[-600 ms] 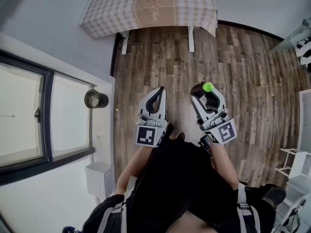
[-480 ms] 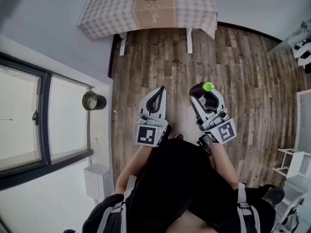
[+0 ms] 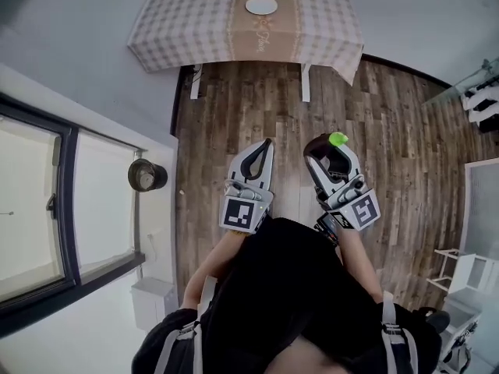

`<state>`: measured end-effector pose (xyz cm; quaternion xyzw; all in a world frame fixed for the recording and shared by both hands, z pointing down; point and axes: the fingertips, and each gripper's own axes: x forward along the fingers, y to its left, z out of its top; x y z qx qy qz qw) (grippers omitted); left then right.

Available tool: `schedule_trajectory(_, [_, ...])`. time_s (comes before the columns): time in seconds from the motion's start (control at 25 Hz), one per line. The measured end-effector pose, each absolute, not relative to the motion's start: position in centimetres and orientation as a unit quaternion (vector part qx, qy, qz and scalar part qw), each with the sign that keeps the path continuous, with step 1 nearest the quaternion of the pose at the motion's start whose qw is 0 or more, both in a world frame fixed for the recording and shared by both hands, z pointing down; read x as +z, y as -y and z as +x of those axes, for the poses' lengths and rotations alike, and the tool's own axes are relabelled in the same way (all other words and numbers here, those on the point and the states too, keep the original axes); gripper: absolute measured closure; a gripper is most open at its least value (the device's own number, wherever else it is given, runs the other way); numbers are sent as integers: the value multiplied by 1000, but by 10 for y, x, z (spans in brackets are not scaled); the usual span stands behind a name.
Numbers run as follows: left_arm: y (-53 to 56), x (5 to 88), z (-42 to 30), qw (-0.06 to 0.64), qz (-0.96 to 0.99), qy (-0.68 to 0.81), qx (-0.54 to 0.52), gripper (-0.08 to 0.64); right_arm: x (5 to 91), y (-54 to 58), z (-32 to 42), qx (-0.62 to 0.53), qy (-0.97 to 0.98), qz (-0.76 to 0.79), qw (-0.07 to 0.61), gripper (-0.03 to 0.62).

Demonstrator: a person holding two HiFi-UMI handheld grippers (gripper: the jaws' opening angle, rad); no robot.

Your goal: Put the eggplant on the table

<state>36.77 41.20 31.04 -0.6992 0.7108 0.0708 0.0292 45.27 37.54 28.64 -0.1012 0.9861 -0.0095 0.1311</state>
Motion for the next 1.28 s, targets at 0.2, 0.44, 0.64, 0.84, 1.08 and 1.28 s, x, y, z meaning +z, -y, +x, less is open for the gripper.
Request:
schedule_trajectory(0.2, [-404,320,322,22,-710,-700,72,568,292,-355,406,-6,-985,-125,121,385])
schedule_trajectory(0.44, [-380,328,281,13,-719,-691,75,568,298,-322,374,-15,-980,-157,119,385])
schedule_trajectory(0.64, [-350,339,255,4,-722,-688,75,568,313,-284,353,-25,-979,-171,108,385])
schedule_trajectory(0.84, [-302,351,223,-4,-718,-693,62,568,328,-224,325,-46,-976,-180,110,385])
schedule_trajectory(1.08, [-225,358,172,-19,-716,-697,33,568,335,-136,268,-70,-974,-185,112,385])
schedule_trajectory(1.28, [-145,350,137,-12,-722,-692,13,568,334,-59,228,-83,-974,-178,114,385])
